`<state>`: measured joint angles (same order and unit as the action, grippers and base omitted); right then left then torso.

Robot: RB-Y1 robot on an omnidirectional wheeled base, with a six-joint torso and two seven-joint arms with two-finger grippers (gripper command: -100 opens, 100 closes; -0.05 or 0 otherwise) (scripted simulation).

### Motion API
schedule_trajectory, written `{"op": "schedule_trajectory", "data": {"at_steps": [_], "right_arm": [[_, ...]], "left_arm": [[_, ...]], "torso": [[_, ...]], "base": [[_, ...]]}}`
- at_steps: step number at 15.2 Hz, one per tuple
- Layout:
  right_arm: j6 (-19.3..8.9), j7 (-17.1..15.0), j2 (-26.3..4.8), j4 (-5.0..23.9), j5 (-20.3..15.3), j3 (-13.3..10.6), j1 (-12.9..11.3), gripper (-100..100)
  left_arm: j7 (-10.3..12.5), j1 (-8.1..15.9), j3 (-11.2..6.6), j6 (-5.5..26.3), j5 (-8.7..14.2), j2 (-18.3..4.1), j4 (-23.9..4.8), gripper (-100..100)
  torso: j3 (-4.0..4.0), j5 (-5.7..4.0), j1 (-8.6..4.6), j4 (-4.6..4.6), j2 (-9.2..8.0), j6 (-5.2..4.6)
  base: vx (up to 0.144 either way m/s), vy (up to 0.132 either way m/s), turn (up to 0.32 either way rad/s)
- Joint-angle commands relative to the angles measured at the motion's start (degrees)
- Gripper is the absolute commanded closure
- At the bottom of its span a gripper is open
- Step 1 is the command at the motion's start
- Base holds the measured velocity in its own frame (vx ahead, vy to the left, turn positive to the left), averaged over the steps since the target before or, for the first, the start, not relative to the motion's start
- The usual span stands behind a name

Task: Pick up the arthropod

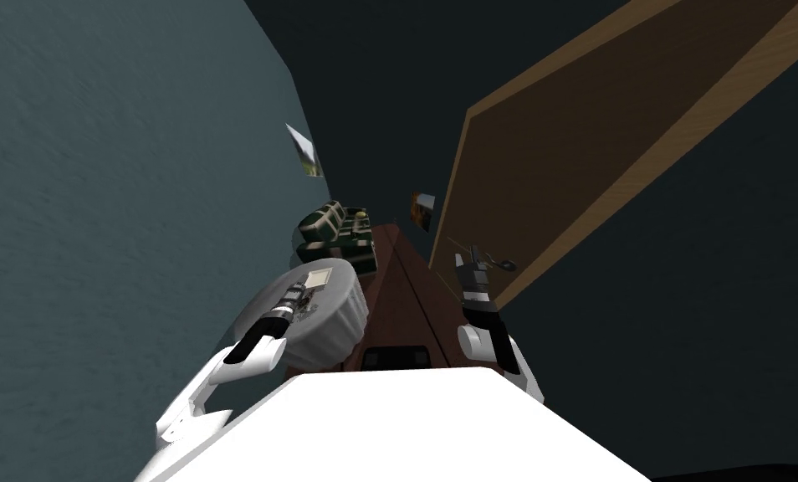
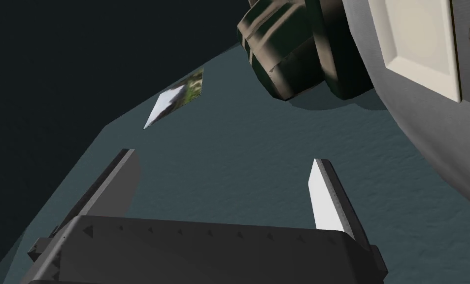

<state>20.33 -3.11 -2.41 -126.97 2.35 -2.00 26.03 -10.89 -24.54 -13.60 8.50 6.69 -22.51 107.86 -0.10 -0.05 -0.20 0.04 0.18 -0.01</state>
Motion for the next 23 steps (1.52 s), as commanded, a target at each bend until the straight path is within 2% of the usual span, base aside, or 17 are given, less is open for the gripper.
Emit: {"op": "schedule_trajectory", "data": {"at_steps": [1,2,4,5,7,8,10,11,12,14,15,16,17,18,20,21,23], "right_arm": [[0.0,0.0,0.0,0.0,0.0,0.0,0.0,0],[0.0,0.0,0.0,0.0,0.0,0.0,0.0,0],[0.0,0.0,0.0,0.0,0.0,0.0,0.0,0],[0.0,0.0,0.0,0.0,0.0,0.0,0.0,0],[0.0,0.0,0.0,0.0,0.0,0.0,0.0,0],[0.0,0.0,0.0,0.0,0.0,0.0,0.0,0],[0.0,0.0,0.0,0.0,0.0,0.0,0.0,0],[0.0,0.0,0.0,0.0,0.0,0.0,0.0,0],[0.0,0.0,0.0,0.0,0.0,0.0,0.0,0],[0.0,0.0,0.0,0.0,0.0,0.0,0.0,0],[0.0,0.0,0.0,0.0,0.0,0.0,0.0,0],[0.0,0.0,0.0,0.0,0.0,0.0,0.0,0],[0.0,0.0,0.0,0.0,0.0,0.0,0.0,0],[0.0,0.0,0.0,0.0,0.0,0.0,0.0,0],[0.0,0.0,0.0,0.0,0.0,0.0,0.0,0],[0.0,0.0,0.0,0.0,0.0,0.0,0.0,0],[0.0,0.0,0.0,0.0,0.0,0.0,0.0,0]], "left_arm": [[-0.1,-0.8,-0.67,2.6,0.7,-0.6,0.3,-100],[-1.2,-0.5,-1.87,3.9,1.7,-1.3,-1.8,-100],[-1.2,-0.5,-1.87,6.1,1.7,-1.3,-1.8,-100],[-2.3,-0.2,-3.07,7.5,2.7,-1.9,-4.0,-100],[-2.3,-0.2,-3.07,9.6,2.7,-1.9,-4.0,-100],[-3.3,0.1,-4.27,11.0,3.8,-2.5,-6.2,-100],[-3.3,0.1,-4.27,13.1,3.8,-2.5,-6.2,-100],[-3.3,0.1,-4.27,13.1,3.8,-2.5,-6.2,-100],[-4.4,0.3,-5.47,15.1,4.8,-3.1,-8.3,-100],[-4.4,0.3,-5.47,16.6,4.8,-3.1,-8.3,-100],[-5.4,0.6,-6.67,18.5,5.8,-3.6,-10.5,-100],[-5.4,0.6,-6.67,20.0,5.8,-3.6,-10.5,-100],[-5.4,0.6,-6.67,20.1,5.8,-3.6,-10.5,-100],[-6.4,0.9,-7.85,22.0,6.8,-4.0,-12.6,-100],[-6.4,0.9,-7.85,23.6,6.8,-4.0,-12.6,-100],[-7.5,1.2,-9.01,25.6,7.8,-4.4,-14.7,-100],[-7.5,1.2,-9.01,27.0,7.8,-4.4,-14.7,-100]], "torso": [[0.0,0.0,0.0,0.0,0.0,0.0],[0.01,0.0,0.04,0.0,-0.02,0.02],[0.0,0.0,0.0,0.0,0.0,0.0],[0.01,0.0,0.01,0.0,-0.02,0.01],[0.0,0.01,0.01,0.0,0.01,-0.01],[0.01,0.0,0.04,0.0,-0.02,0.02],[-0.02,0.0,0.02,0.01,0.04,0.0],[-0.01,0.01,0.05,0.01,0.02,0.01],[0.02,0.02,0.09,0.0,-0.04,0.01],[0.0,0.02,0.09,0.0,0.0,0.0],[0.01,0.02,0.1,0.0,-0.03,0.01],[0.01,0.02,0.11,0.0,-0.02,0.0],[-0.01,0.02,0.14,0.0,0.01,0.01],[-0.01,0.03,0.15,0.0,0.01,0.01],[-0.06,0.02,0.09,0.02,0.1,0.0],[-0.05,0.02,0.1,0.02,0.07,0.01],[-0.04,0.02,0.13,0.02,0.07,0.01]], "base": [[0.041,-0.031,-0.024],[0.05,-0.046,-0.078],[0.047,-0.045,-0.051],[0.049,-0.048,-0.091],[0.05,-0.035,-0.065],[0.059,-0.038,-0.068],[0.06,-0.036,-0.047],[0.028,-0.012,-0.004],[0.05,-0.02,-0.077],[0.05,-0.021,-0.064],[0.05,-0.016,-0.064],[0.066,-0.012,-0.082],[0.054,-0.007,-0.03],[0.073,-0.024,-0.092],[0.074,-0.021,-0.049],[0.067,-0.014,-0.078],[0.06,-0.009,-0.046]]}}
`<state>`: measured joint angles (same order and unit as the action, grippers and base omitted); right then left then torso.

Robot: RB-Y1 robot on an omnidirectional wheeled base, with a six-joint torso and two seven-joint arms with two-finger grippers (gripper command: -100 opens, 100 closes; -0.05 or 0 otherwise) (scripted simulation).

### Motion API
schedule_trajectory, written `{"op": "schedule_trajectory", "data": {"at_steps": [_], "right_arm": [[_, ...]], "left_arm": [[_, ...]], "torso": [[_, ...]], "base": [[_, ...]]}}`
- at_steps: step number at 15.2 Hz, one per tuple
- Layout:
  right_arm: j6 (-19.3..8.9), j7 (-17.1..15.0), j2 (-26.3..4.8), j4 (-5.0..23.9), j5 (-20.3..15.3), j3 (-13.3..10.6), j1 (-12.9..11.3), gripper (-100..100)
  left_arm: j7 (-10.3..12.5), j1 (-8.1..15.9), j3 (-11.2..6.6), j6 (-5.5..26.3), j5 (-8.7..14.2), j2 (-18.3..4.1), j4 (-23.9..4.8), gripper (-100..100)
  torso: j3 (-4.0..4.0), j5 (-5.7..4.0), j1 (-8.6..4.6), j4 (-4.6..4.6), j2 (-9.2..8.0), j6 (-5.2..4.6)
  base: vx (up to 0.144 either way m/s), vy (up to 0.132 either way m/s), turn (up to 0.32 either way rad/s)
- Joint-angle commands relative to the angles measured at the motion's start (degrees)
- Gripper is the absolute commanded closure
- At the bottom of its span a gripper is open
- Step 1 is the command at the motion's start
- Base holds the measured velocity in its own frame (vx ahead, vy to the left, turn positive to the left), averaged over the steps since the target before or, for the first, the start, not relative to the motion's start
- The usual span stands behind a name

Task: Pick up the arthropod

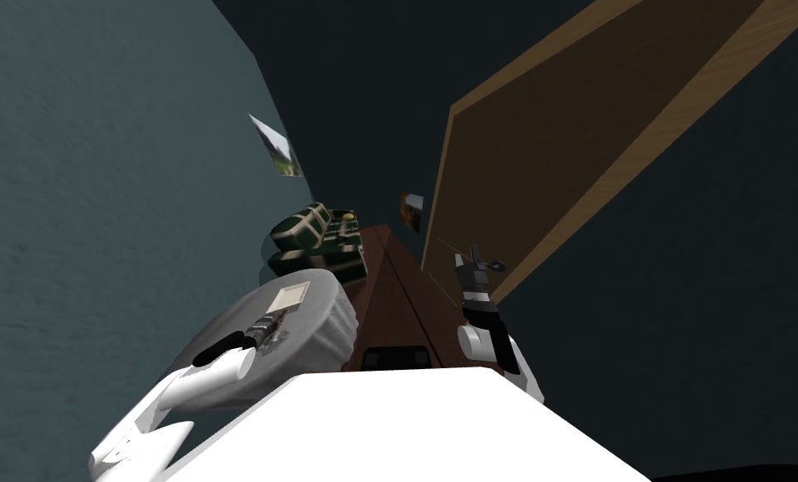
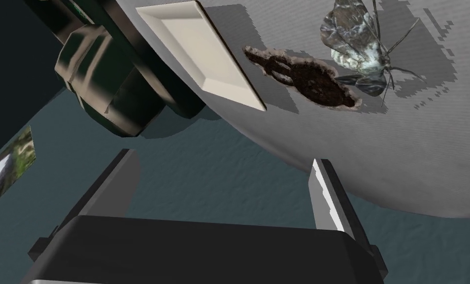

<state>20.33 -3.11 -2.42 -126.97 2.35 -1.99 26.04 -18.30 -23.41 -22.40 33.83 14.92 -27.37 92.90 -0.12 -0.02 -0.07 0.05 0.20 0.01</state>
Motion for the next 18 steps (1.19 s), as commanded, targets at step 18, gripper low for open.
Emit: {"op": "schedule_trajectory", "data": {"at_steps": [18], "right_arm": [[0.0,0.0,0.0,0.0,0.0,0.0,0.0,0]], "left_arm": [[-5.6,1.5,-6.52,20.0,5.0,-1.2,-11.0,-100]], "torso": [[-0.05,0.02,0.12,0.02,0.09,-0.01]], "base": [[0.065,0.007,-0.051]]}}
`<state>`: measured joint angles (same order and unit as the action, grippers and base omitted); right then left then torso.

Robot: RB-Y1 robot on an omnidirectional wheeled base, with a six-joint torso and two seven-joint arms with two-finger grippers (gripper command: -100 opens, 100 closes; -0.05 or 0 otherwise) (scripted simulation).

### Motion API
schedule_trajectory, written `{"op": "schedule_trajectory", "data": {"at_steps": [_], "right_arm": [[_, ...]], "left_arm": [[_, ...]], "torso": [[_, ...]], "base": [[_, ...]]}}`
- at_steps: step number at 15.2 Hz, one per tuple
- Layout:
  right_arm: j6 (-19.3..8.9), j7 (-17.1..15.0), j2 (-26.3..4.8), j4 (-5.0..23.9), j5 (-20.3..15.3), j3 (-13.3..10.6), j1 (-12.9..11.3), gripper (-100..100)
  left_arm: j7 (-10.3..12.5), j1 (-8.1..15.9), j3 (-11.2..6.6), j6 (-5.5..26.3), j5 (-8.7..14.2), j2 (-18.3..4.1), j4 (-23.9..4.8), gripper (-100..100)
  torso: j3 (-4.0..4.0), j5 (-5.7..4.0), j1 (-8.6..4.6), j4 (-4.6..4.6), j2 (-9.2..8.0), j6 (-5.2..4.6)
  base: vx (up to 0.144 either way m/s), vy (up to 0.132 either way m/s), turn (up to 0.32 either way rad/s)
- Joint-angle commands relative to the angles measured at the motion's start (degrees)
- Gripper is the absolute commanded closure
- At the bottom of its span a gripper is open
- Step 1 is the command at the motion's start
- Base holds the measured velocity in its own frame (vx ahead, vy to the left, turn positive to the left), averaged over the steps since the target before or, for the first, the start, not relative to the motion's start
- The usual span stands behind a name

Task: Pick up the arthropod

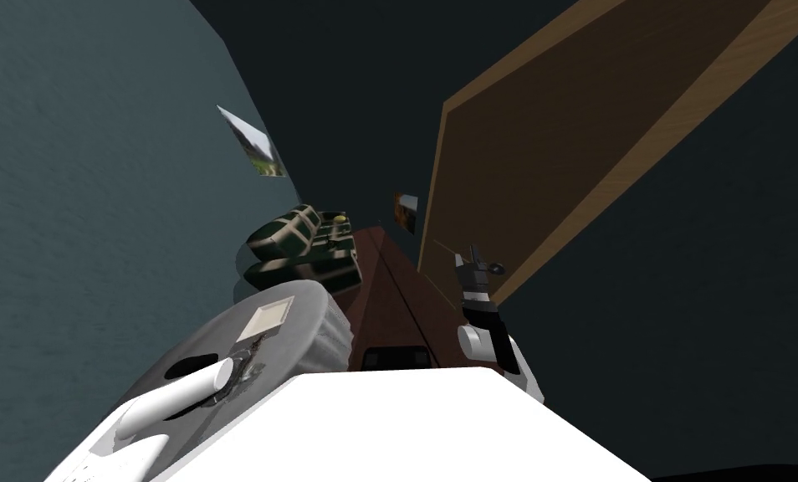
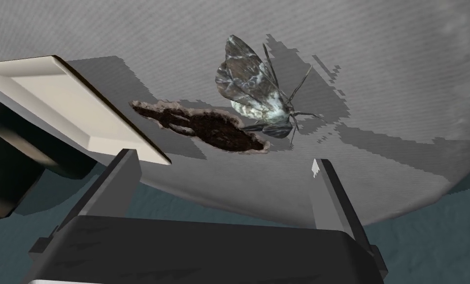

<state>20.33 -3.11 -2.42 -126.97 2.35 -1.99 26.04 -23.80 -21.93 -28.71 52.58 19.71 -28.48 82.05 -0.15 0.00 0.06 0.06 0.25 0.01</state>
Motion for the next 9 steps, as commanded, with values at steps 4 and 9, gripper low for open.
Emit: {"op": "schedule_trajectory", "data": {"at_steps": [4,9], "right_arm": [[0.0,0.0,0.0,0.0,0.0,0.0,0.0,0],[0.0,0.0,0.0,0.0,0.0,0.0,0.0,0]], "left_arm": [[-1.7,0.4,-1.95,6.2,1.7,-0.4,-3.2,-100],[-3.0,0.8,-3.43,10.6,2.9,-0.7,-5.8,-100]], "torso": [[-0.01,0.01,0.02,0.0,0.02,-0.01],[0.02,-0.01,-0.03,-0.01,-0.03,-0.01]], "base": [[0.074,0.026,-0.06],[0.061,0.019,-0.04]]}}
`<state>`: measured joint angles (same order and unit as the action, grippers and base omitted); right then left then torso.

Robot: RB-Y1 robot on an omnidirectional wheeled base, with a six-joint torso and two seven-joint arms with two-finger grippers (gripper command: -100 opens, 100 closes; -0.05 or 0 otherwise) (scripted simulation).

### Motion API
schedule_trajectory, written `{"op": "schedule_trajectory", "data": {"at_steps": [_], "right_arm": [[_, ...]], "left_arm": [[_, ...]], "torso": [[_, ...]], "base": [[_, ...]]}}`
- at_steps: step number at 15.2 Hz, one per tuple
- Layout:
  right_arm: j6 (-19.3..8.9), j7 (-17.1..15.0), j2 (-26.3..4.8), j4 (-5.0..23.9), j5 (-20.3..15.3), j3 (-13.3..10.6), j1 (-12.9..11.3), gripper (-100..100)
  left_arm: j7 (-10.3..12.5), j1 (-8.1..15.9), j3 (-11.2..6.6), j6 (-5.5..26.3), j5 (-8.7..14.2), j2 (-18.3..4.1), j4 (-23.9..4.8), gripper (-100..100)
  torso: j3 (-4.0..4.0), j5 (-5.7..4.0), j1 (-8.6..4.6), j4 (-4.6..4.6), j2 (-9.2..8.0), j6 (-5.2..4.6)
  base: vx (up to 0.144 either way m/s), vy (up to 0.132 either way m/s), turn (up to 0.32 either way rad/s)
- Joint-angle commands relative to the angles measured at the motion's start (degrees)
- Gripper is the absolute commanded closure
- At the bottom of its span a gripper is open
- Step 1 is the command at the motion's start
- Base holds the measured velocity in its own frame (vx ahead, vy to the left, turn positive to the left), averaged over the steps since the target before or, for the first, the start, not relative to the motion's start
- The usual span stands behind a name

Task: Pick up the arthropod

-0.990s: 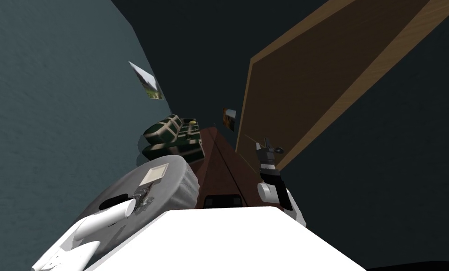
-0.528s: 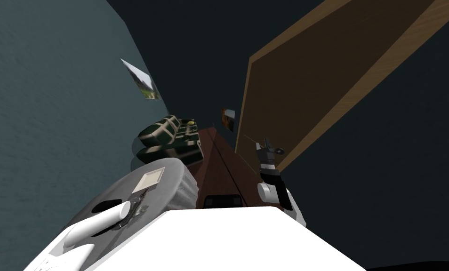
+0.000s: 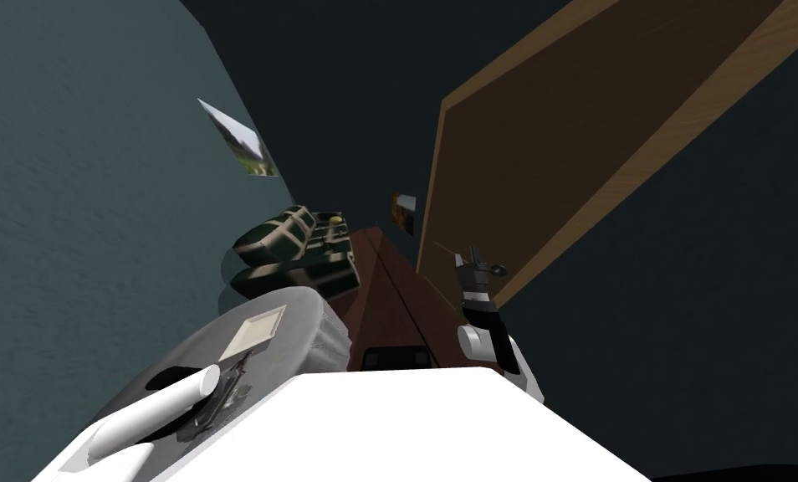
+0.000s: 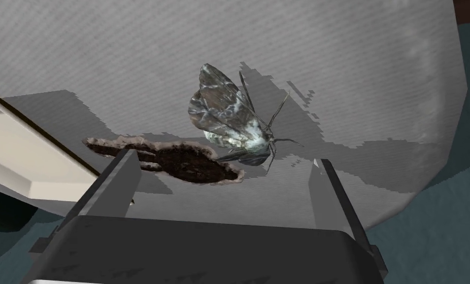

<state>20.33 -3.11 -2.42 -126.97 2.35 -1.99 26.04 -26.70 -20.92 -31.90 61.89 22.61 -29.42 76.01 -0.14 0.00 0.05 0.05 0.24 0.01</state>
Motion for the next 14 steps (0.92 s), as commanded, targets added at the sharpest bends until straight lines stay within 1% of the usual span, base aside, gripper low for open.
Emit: {"op": "schedule_trajectory", "data": {"at_steps": [1,2,3,4,6,8,9,10,14], "right_arm": [[0.0,0.0,0.0,0.0,0.0,0.0,0.0,0],[0.0,0.0,0.0,0.0,0.0,0.0,0.0,0],[0.0,0.0,0.0,0.0,0.0,0.0,0.0,0],[0.0,0.0,0.0,0.0,0.0,0.0,0.0,0],[0.0,0.0,0.0,0.0,0.0,0.0,0.0,0],[0.0,0.0,0.0,0.0,0.0,0.0,0.0,0],[0.0,0.0,0.0,0.0,0.0,0.0,0.0,0],[0.0,0.0,0.0,0.0,0.0,0.0,0.0,0],[0.0,0.0,0.0,0.0,0.0,0.0,0.0,0]], "left_arm": [[-0.6,-0.1,-0.88,2.9,0.6,0.2,-0.9,-100],[-0.6,-0.1,-0.88,3.2,0.6,0.2,-0.9,-100],[-1.1,0.0,-1.44,4.6,1.0,0.1,-1.9,-100],[-1.1,0.0,-1.44,4.8,1.0,0.1,-1.9,-100],[-1.9,0.2,-2.3,7.3,1.8,0.0,-3.4,-100],[-2.3,0.3,-2.79,8.7,2.2,-0.1,-4.3,-100],[-2.0,0.3,-2.46,7.7,1.9,0.0,-3.7,-100],[-1.6,0.8,-1.66,6.4,1.4,0.6,-5.2,-100],[-0.9,1.6,-0.41,3.8,0.6,1.4,-7.4,-100]], "torso": [[0.0,0.0,0.0,0.0,0.0,0.0],[-0.01,0.01,0.04,0.0,0.01,0.0],[0.0,0.01,0.04,0.0,0.0,0.0],[0.0,0.0,0.03,0.0,0.0,0.0],[0.02,0.0,0.04,-0.01,-0.04,0.0],[0.0,0.01,0.06,0.0,0.0,0.0],[0.0,0.01,0.04,0.0,0.0,0.0],[0.03,0.0,0.0,-0.01,-0.07,0.01],[0.21,0.03,0.08,-0.07,-0.37,0.01]], "base": [[0.073,0.038,-0.05],[0.066,0.034,-0.04],[0.069,0.029,-0.034],[0.059,0.028,-0.03],[0.06,0.039,-0.049],[0.069,0.037,-0.042],[0.036,0.019,-0.014],[0.006,0.03,-0.006],[-0.026,0.046,-0.011]]}}
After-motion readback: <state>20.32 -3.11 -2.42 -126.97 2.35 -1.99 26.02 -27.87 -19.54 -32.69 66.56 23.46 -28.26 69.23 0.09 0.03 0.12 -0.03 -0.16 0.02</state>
